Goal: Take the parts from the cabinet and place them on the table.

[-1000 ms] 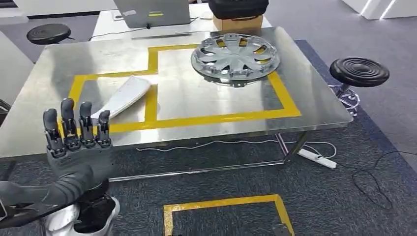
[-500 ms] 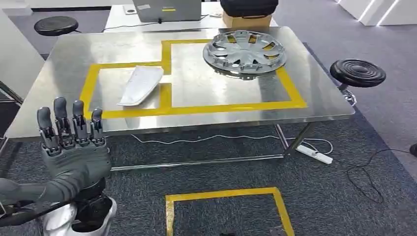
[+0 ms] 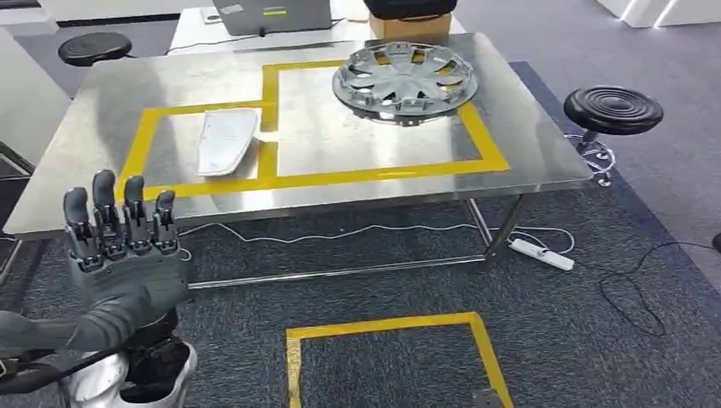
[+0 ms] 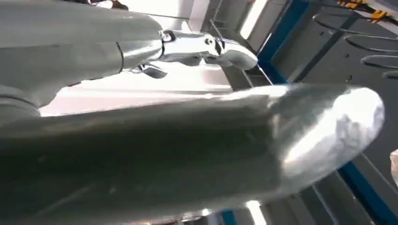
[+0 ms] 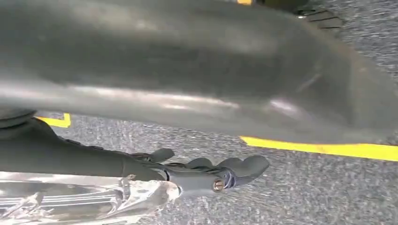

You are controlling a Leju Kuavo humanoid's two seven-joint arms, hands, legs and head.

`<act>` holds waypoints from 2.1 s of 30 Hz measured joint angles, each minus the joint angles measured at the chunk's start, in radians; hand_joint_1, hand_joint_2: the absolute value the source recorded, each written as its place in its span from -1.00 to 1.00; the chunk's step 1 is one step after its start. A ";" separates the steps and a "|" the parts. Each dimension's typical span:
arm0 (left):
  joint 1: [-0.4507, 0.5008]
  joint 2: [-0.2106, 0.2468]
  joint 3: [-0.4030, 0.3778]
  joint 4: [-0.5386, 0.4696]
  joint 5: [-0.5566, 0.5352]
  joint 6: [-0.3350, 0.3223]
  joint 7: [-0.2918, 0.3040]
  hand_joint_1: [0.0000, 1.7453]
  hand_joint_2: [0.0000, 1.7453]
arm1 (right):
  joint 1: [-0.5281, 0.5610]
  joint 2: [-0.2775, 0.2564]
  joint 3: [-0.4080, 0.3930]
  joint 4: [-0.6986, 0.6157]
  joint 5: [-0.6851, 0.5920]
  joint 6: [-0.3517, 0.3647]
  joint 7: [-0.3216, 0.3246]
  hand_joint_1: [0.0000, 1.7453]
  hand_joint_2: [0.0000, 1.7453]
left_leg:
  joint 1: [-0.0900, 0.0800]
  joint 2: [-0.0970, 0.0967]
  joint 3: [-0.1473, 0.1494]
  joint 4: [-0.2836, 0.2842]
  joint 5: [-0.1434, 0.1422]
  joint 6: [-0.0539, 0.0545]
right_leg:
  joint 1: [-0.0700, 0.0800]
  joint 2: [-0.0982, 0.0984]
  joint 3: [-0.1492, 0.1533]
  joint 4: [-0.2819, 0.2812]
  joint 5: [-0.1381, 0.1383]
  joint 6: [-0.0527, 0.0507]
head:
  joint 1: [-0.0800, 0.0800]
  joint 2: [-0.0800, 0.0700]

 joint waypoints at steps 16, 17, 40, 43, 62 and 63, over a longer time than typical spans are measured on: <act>0.007 -0.001 -0.001 0.000 0.000 0.002 0.000 -1.00 -1.00 | 0.006 0.000 0.000 0.000 -0.001 0.000 0.001 -1.00 -1.00 | 0.002 0.001 0.136 -0.319 0.163 0.054 | 0.000 0.000 -0.113 0.286 -0.130 0.060 | 0.010 0.000; 0.010 -0.001 -0.001 0.000 -0.001 0.002 0.000 -1.00 -1.00 | 0.005 0.000 0.000 0.000 -0.001 0.000 0.002 -1.00 -1.00 | 0.002 0.000 0.134 -0.318 0.166 0.051 | -0.001 0.000 -0.064 0.208 -0.093 0.059 | 0.010 0.000; 0.047 -0.001 0.021 0.000 -0.015 0.008 0.000 -1.00 -1.00 | 0.003 0.000 -0.002 0.000 -0.011 -0.003 0.007 -1.00 -1.00 | -0.007 0.002 0.189 -0.327 0.126 0.053 | 0.005 0.000 -0.092 0.002 0.089 0.037 | 0.003 0.000; 0.047 -0.002 0.021 0.000 -0.015 0.006 0.000 -1.00 -1.00 | 0.007 0.000 -0.002 0.000 -0.011 -0.003 0.008 -1.00 -1.00 | -0.006 0.004 0.155 -0.326 0.156 0.063 | 0.003 0.000 -0.139 0.177 -0.092 0.053 | 0.008 0.000; 0.048 0.000 0.023 0.000 -0.011 0.006 0.000 -1.00 -1.00 | -0.004 -0.002 -0.004 0.000 -0.011 -0.004 0.007 -1.00 -1.00 | -0.002 0.001 0.000 -0.012 0.077 0.010 | 0.008 0.003 -0.016 0.002 0.011 -0.003 | 0.000 0.000; 0.048 0.000 0.023 0.000 -0.012 0.009 0.000 -1.00 -1.00 | -0.004 -0.002 -0.004 0.000 -0.011 -0.004 0.007 -1.00 -1.00 | -0.003 0.001 0.041 -0.063 0.113 0.018 | 0.010 0.003 -0.026 0.002 0.020 -0.003 | 0.000 0.000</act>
